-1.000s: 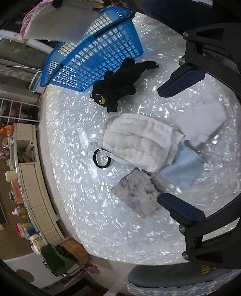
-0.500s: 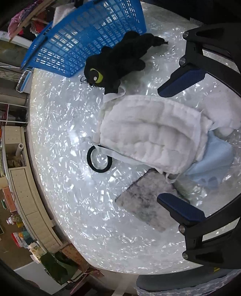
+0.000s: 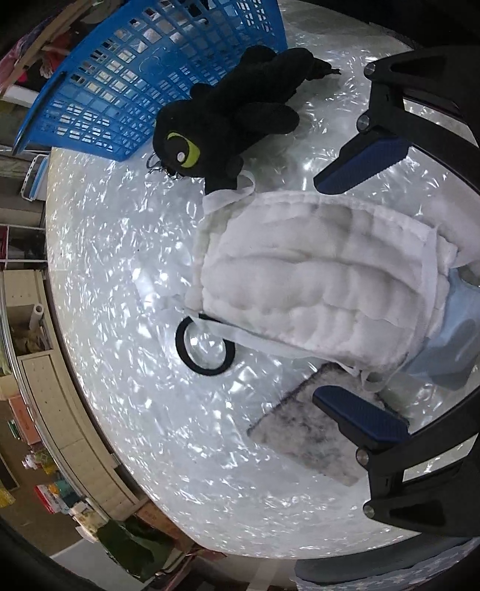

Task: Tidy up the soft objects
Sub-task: 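Lift the white towel with the right gripper and release it into the blue basket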

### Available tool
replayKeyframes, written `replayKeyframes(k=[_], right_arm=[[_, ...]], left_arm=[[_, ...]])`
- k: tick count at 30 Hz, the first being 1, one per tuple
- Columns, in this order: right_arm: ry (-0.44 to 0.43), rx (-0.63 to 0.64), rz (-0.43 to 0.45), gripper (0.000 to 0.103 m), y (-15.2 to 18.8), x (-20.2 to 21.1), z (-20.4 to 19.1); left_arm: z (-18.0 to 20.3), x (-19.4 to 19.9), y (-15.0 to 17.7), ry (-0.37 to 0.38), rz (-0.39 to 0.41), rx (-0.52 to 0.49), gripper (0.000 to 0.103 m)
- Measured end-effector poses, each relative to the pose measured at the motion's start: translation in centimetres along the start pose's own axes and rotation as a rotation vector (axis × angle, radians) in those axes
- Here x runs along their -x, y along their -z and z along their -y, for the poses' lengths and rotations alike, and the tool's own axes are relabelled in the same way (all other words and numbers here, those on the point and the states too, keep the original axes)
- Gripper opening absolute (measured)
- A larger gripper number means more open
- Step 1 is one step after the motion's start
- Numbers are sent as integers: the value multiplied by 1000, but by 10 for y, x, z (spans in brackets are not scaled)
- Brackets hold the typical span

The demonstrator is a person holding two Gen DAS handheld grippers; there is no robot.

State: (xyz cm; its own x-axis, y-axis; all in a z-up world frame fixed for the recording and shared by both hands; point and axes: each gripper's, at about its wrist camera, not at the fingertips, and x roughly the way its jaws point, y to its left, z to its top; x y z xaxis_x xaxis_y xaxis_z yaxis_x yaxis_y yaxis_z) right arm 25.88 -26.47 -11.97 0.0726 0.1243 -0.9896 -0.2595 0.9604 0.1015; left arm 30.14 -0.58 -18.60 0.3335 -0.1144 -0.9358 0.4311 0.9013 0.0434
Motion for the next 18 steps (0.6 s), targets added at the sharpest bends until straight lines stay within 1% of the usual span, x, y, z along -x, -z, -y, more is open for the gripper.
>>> replayKeyframes(k=[5,7,11,14,16,18], right_arm=[[8,6,-41,14,-3,-9,-8],[4,7,-51,14,-3,-15,-14],[-6,5,-72,14,4,-26,-22],[-25,-2,-71,15,10,-29,-23],[-31,-8,-62,17,14,-27,-23],[-29,-13,-50,22,17,-25,-23]], left_arm=[[3,-8,-6,4,-1,-1,103],[5,-8,-7,12,12,-5,103],[6,-14,-8,26,8,-8,103],[6,-18,-7,37,9,-8,97],[6,-22,-7,38,-1,-6,95],[6,-26,-6,36,-4,-6,94]])
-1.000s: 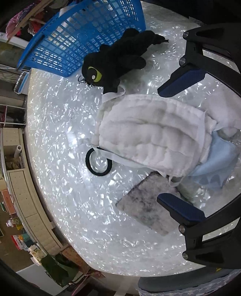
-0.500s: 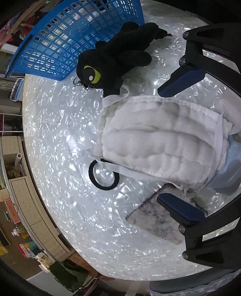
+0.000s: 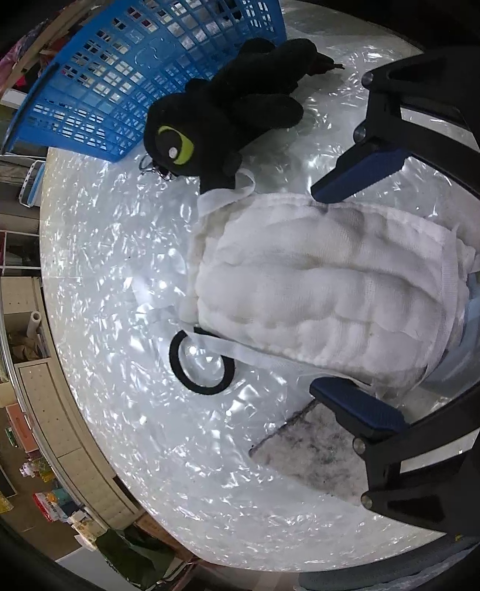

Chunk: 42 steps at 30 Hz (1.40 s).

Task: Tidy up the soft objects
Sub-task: 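Lift the white towel with the right gripper and release it into the blue basket, then grasp the white quilted pad with the left gripper and lift it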

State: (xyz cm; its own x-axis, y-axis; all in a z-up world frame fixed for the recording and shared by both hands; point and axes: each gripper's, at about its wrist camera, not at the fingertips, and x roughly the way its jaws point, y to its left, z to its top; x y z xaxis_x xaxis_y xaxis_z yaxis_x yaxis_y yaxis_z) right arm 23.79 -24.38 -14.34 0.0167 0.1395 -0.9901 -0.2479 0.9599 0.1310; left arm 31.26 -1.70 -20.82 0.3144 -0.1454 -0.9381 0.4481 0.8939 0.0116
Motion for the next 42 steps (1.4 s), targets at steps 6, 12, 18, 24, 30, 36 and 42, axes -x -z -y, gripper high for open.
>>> replayKeyframes(k=[6,12,18,24,30,36,42], right_arm=[[41,-51,92,76,14,34,20],[10,-71,202,88,37,60,16],[35,-76,322,100,54,84,1],[71,-118,418,103,66,96,3],[84,-168,446,103,71,97,6],[65,-155,457,103,80,102,-7],[84,-137,489,103,89,108,-16]], left_arm=[[0,5,1,29,25,4,66],[6,13,1,43,43,-17,29],[9,29,9,38,46,3,23],[9,79,29,15,112,47,23],[22,142,47,18,201,46,23],[32,182,54,17,246,44,23],[52,211,46,34,277,15,23]])
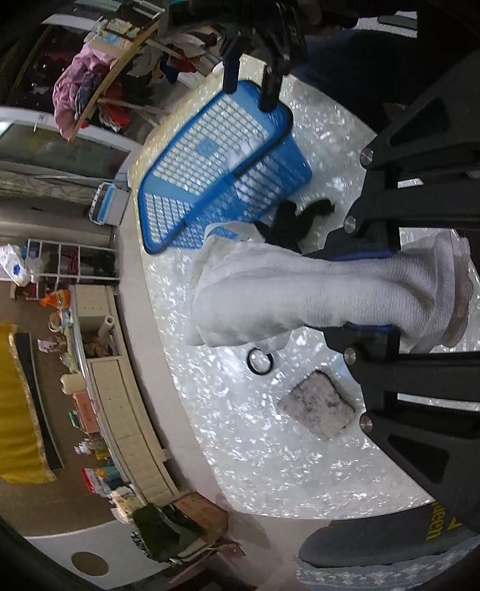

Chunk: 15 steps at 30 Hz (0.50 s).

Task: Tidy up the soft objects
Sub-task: 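Grasp the white quilted pad with the left gripper and lift it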

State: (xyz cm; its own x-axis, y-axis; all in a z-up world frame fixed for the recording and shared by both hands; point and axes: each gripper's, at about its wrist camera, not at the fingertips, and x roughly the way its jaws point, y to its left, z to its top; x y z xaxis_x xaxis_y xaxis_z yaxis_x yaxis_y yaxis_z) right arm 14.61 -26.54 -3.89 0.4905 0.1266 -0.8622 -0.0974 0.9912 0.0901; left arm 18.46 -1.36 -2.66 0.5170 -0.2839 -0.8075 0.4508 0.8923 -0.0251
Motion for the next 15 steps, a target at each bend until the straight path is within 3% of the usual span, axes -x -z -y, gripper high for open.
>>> replayKeyframes(k=[9,15], right_arm=[[17,-24,26,103,0,13,15],[21,-46,38,103,-2,13,27]], left_arm=[[37,20,-43,19,54,-81,23],[61,13,-70,41,50,-152,23]])
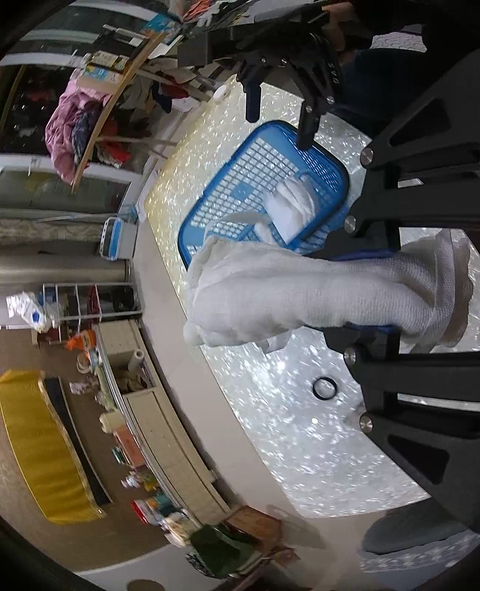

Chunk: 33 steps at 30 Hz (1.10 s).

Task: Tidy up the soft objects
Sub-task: 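Grasp the white quilted pad with the left gripper and lift it, then lower the quilted pad into the blue basket and open the left gripper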

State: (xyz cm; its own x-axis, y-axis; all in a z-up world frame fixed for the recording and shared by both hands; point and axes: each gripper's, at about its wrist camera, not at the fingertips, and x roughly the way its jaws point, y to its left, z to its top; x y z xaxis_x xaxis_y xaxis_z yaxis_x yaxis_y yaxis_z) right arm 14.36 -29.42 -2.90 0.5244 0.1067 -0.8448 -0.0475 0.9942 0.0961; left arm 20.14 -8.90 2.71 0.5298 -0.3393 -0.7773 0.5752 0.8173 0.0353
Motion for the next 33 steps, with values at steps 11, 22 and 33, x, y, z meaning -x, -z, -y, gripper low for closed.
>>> replayKeyframes(k=[11,22,33], right_arm=[[4,-38,12,103,-9,-9,29],[22,-96,-8,103,-14,-38,54],[42,-113,-45,103,-14,-66,65]], left_arm=[[35,-45,-51,38,-50,-127,23],[64,-123,-62,117,-164,-231,23],[73,-202,-65,143,-247,-322,23]])
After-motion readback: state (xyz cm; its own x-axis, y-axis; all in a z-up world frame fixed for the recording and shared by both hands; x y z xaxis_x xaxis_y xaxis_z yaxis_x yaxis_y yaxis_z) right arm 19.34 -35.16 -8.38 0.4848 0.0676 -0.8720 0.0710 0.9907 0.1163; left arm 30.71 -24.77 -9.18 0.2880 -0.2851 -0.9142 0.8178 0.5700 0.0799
